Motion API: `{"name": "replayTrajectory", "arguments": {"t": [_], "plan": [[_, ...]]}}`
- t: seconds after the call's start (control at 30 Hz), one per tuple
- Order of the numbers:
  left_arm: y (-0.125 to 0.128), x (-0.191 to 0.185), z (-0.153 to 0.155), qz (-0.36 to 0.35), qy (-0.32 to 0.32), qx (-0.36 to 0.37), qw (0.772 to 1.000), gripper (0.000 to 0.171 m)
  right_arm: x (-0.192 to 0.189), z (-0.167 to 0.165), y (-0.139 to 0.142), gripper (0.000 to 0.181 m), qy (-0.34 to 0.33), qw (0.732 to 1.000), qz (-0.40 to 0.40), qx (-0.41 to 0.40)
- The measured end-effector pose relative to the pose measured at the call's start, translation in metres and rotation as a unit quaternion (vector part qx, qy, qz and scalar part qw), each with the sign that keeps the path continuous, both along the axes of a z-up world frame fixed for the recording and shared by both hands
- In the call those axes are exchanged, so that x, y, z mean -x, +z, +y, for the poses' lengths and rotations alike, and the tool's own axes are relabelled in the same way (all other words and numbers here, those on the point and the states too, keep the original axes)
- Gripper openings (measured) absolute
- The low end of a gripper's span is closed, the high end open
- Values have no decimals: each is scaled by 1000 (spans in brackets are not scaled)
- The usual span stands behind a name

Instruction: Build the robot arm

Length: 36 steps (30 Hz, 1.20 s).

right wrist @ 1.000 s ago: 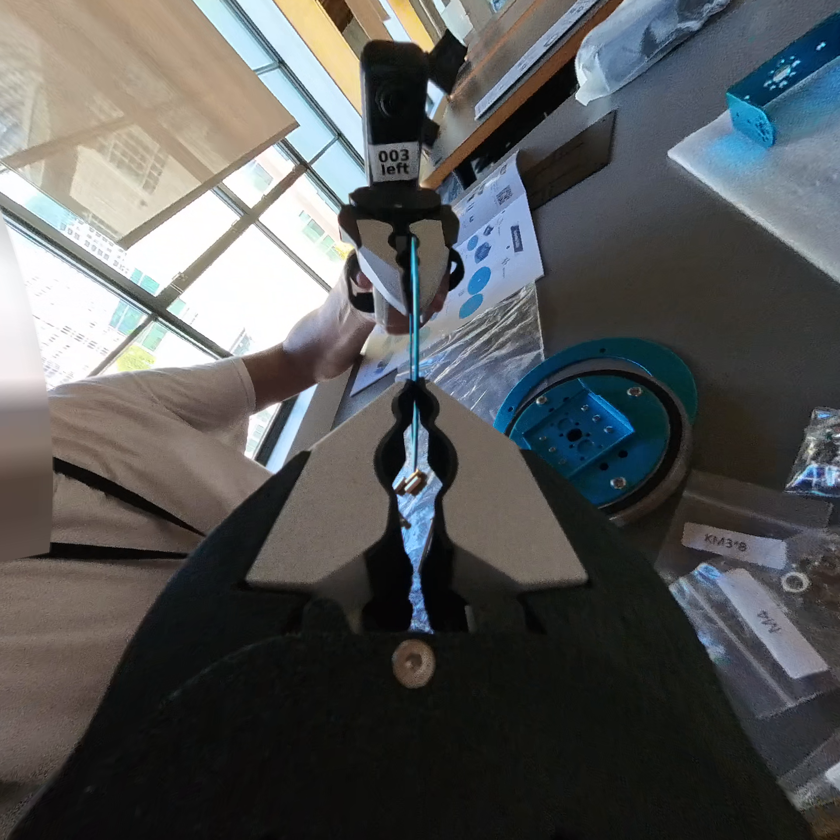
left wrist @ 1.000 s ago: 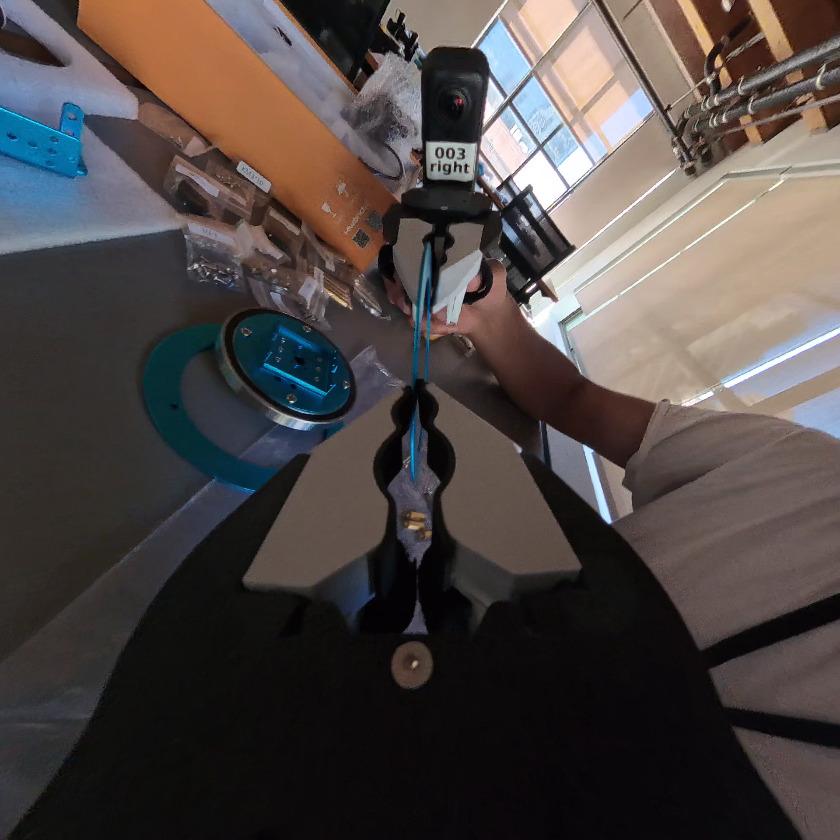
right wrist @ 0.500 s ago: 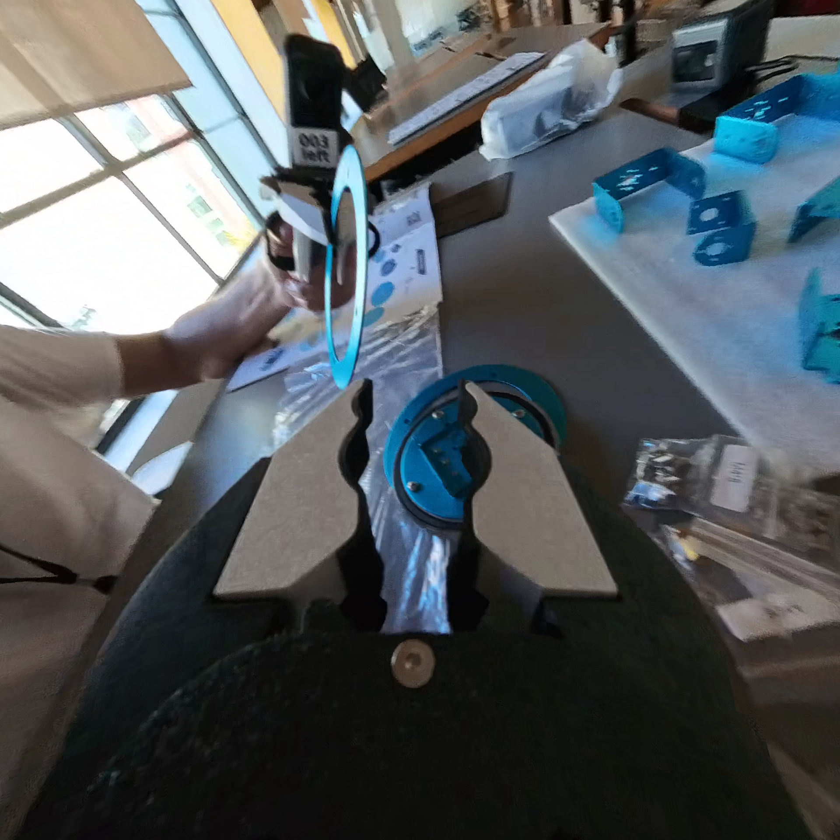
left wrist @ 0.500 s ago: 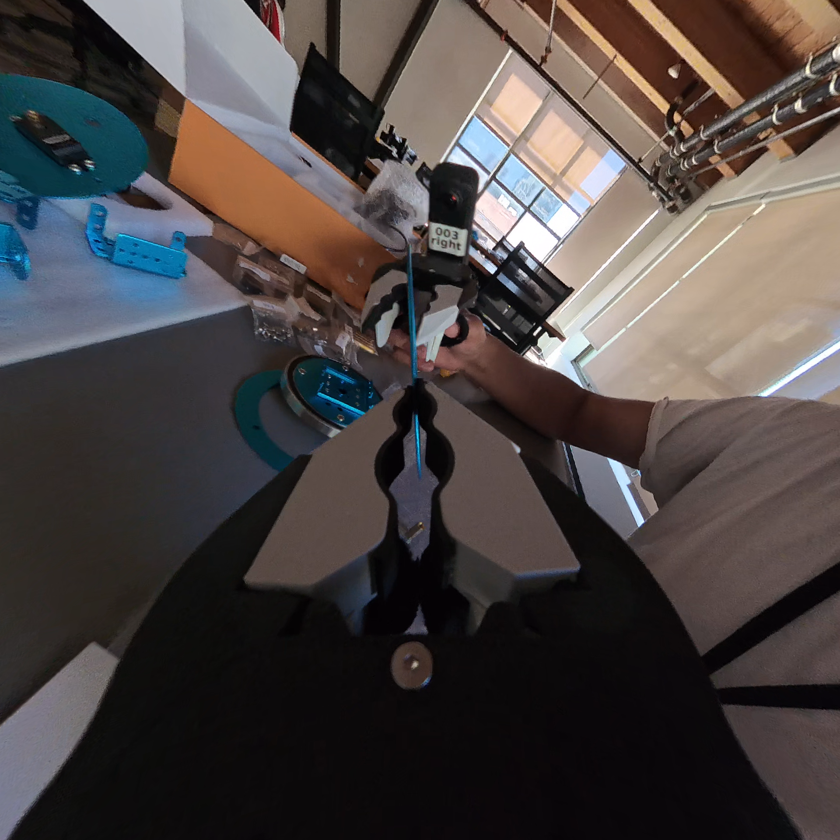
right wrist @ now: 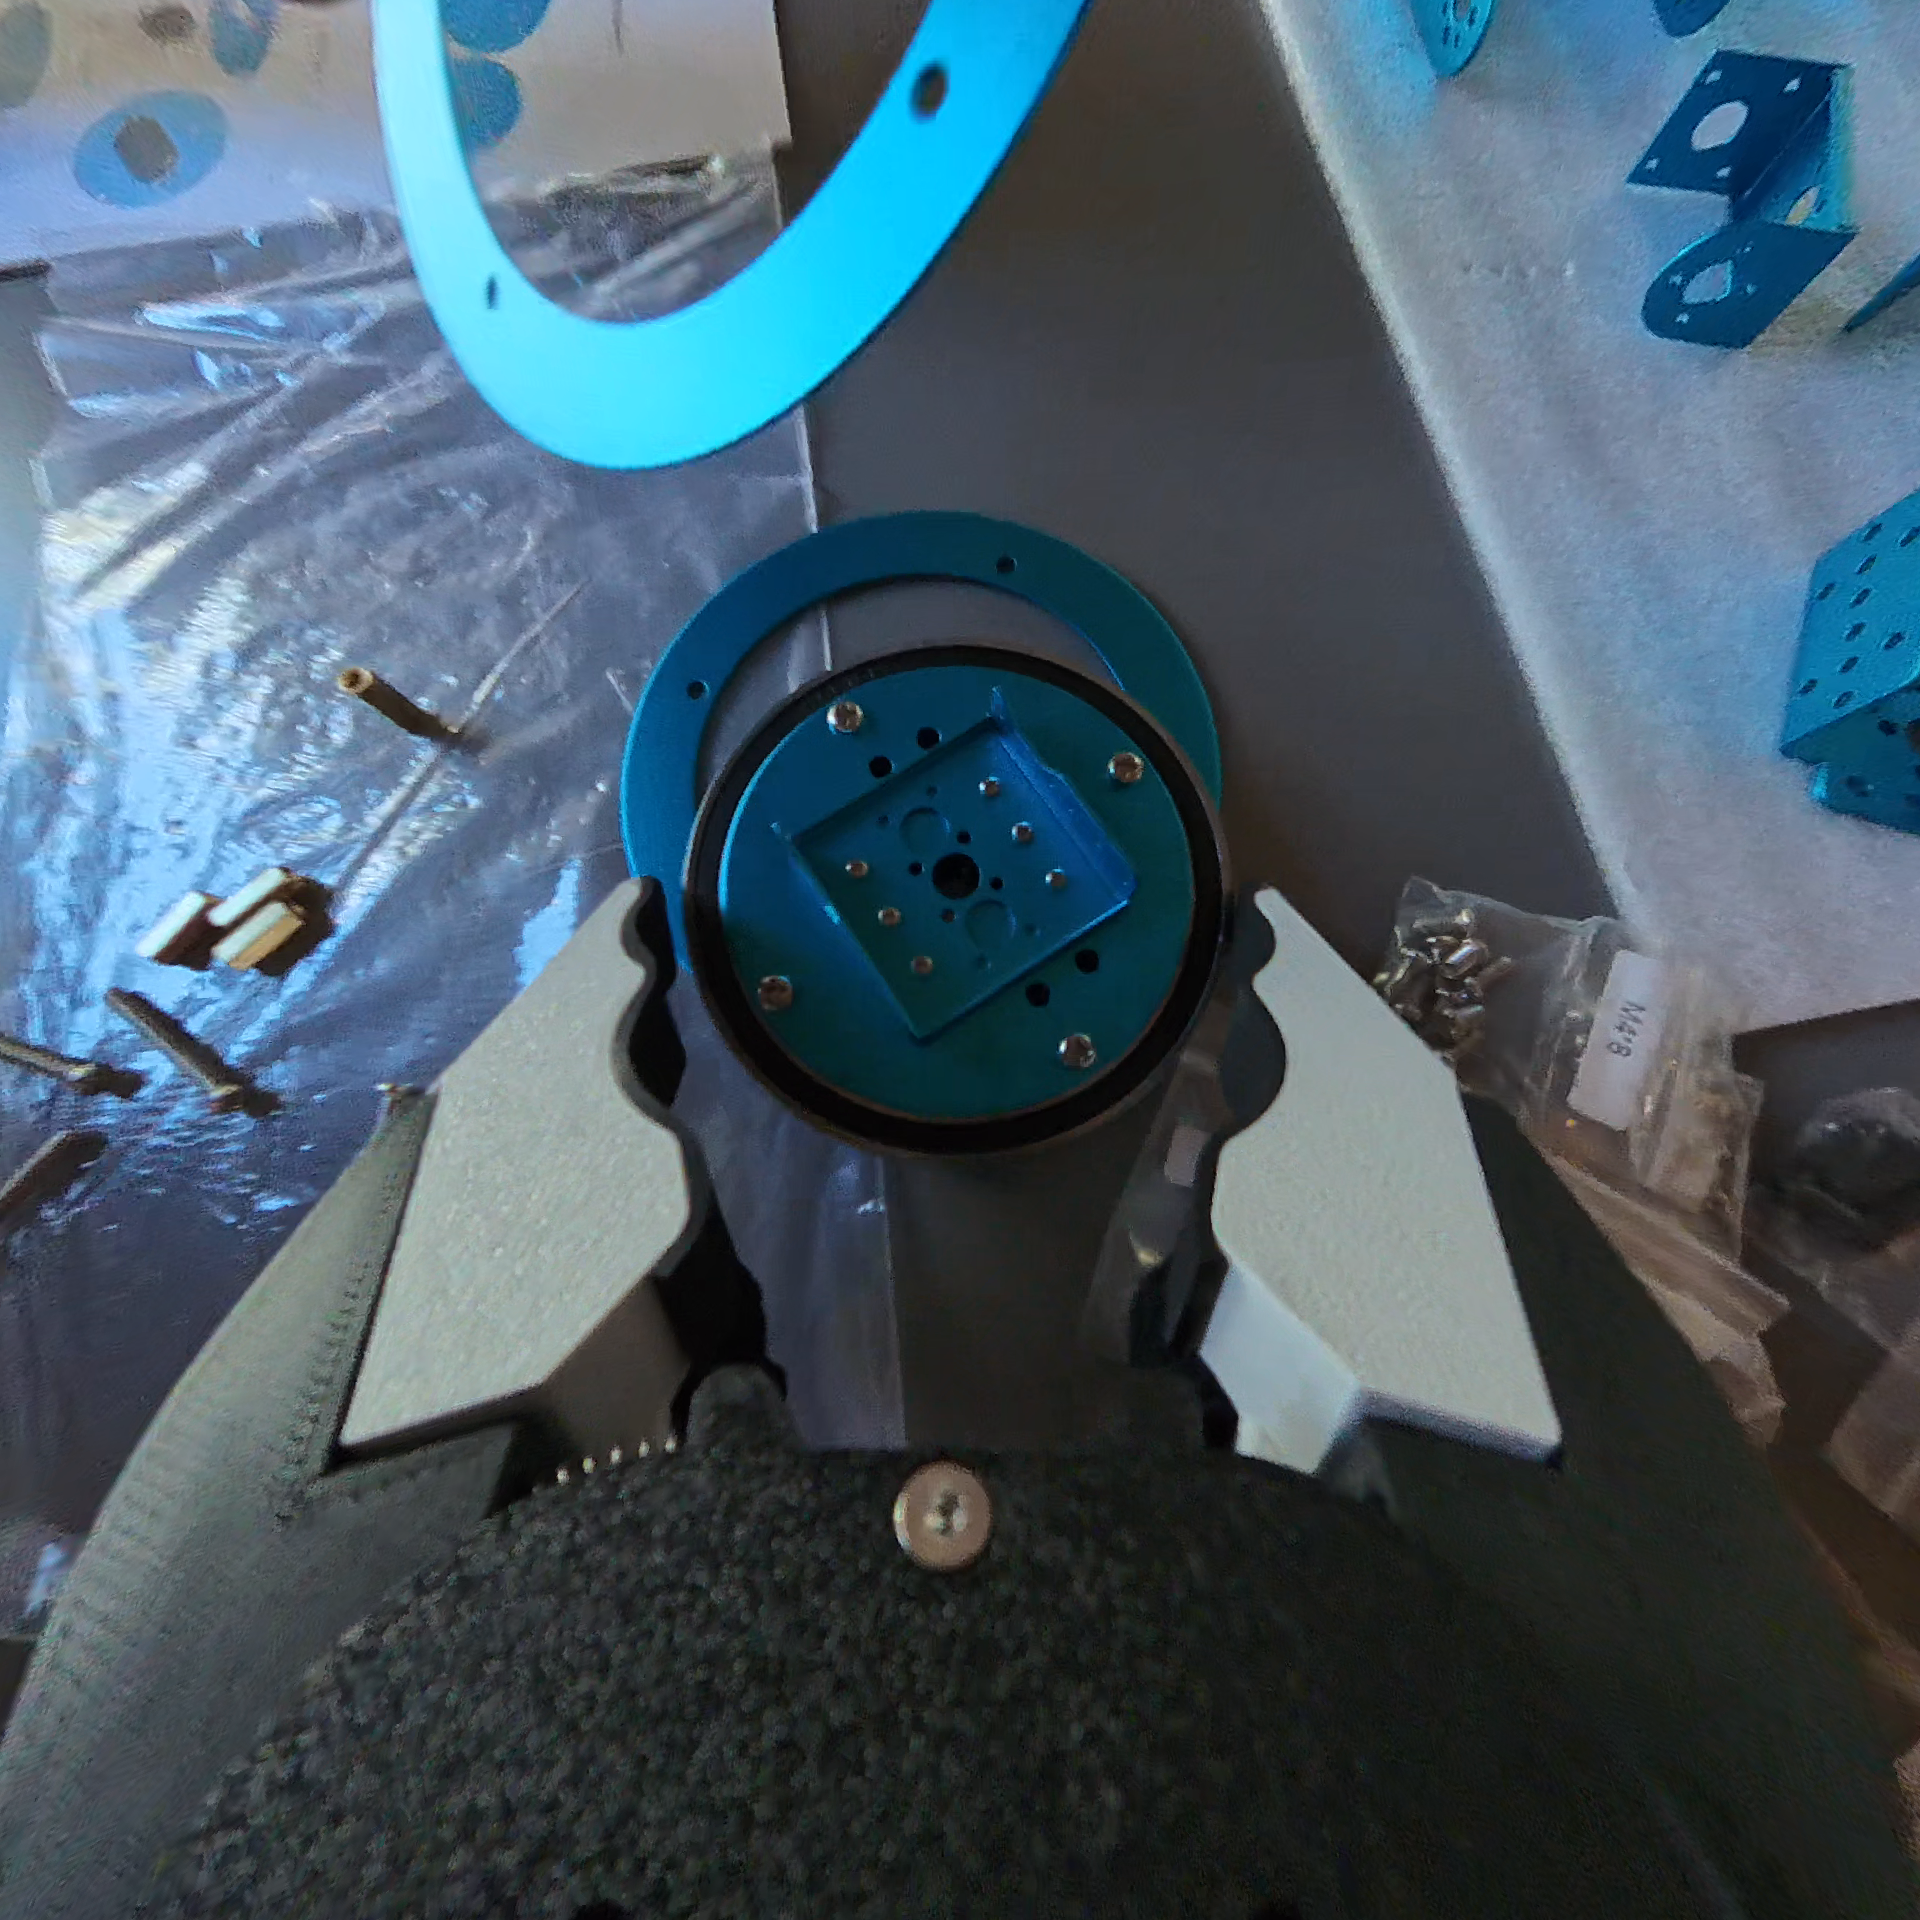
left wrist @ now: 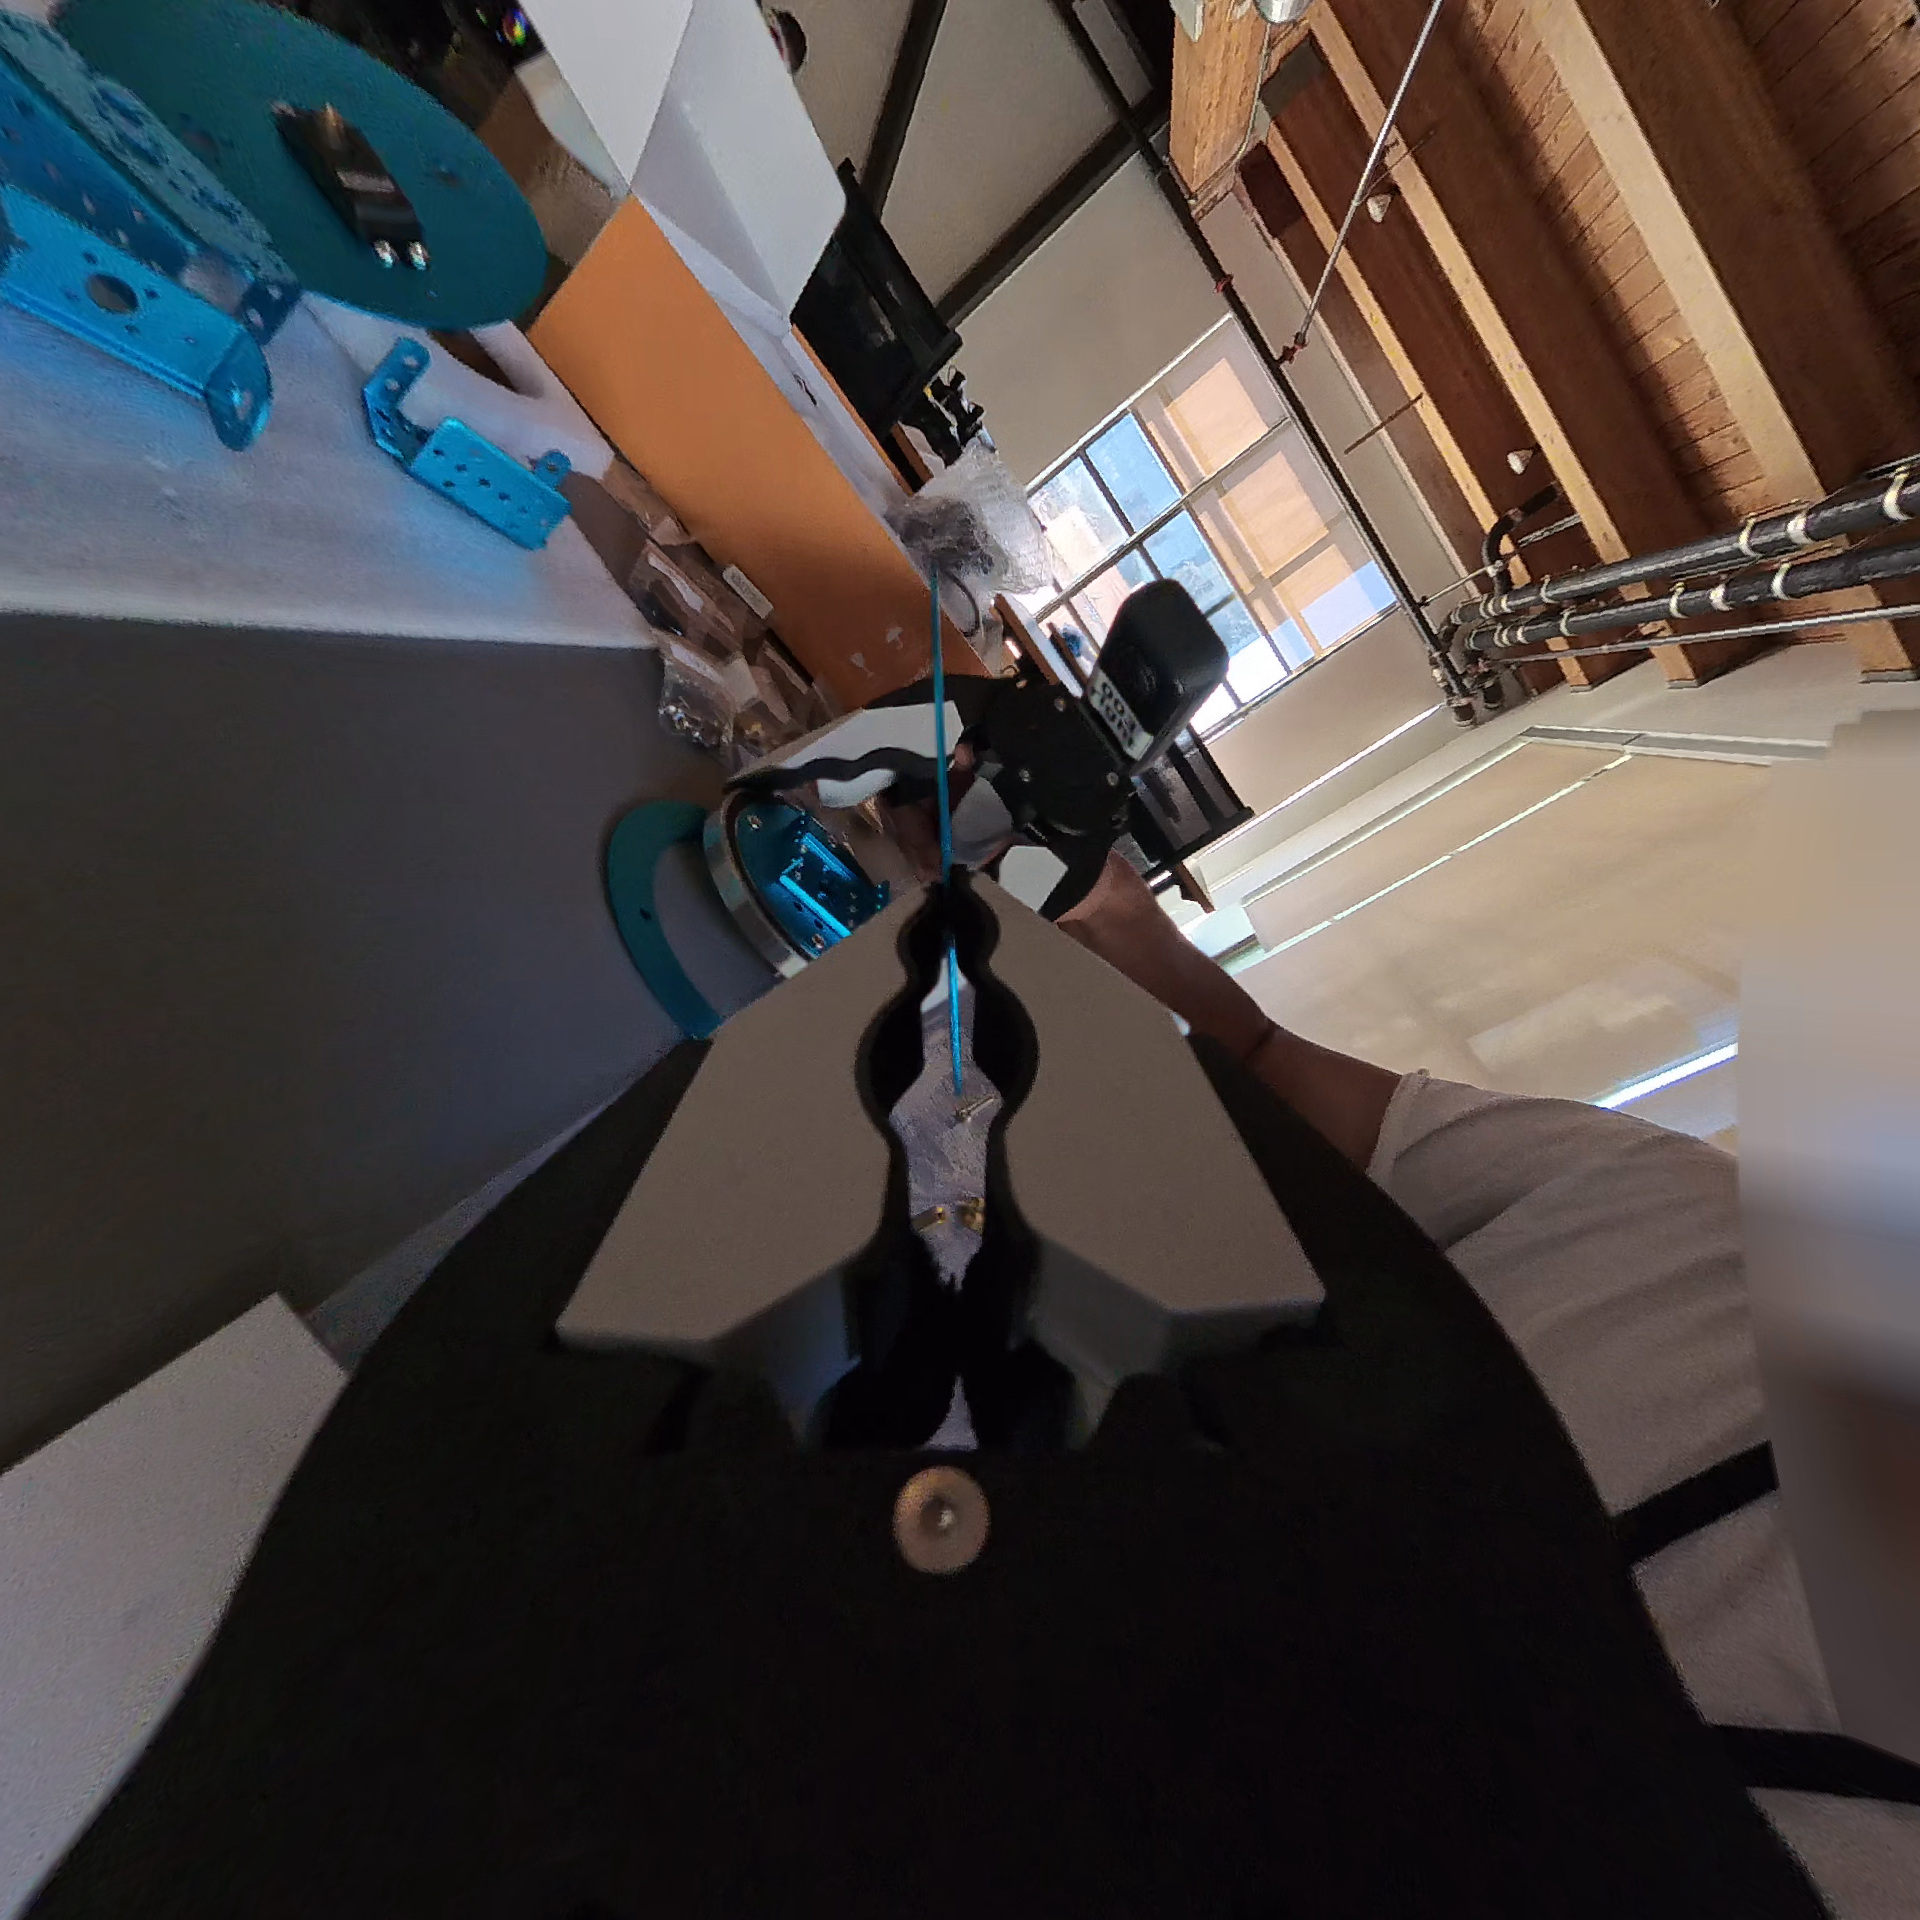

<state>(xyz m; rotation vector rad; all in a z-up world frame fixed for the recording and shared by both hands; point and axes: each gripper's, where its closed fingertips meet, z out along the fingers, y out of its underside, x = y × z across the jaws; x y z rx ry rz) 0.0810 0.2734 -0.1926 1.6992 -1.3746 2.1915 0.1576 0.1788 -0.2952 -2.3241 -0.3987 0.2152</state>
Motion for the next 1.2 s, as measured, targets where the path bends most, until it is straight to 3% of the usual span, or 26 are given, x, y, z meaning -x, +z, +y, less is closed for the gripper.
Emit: {"name": "replayTrajectory", "arguments": {"t": [0.13,0.37,0.53,0.63,0.8,0.87,0.97,1.2], "plan": [[-5,-2,-15,17,-26,48,998,0,0,1,-6,106,12,999,-46,21],[-20,-5,-16,51,-19,27,998,0,3,1,0,105,26,995,-94,-16],[-18,11,27,90,30,0,996,0,4,1,8,105,38,987,-151,-44],[-16,38,24,105,-32,42,993,0,4,0,8,105,35,987,-154,-36],[-41,69,-5,163,-104,37,980,0,3,-1,4,104,29,992,-125,-21],[-49,79,-16,178,-119,12,977,0,3,-2,3,104,27,993,-116,-16],[-72,83,-12,217,-87,-64,970,3,3,-2,2,104,25,994,-106,-17],[-85,82,2,232,-32,-136,962,7,2,-3,1,103,22,996,-91,-12]]}}
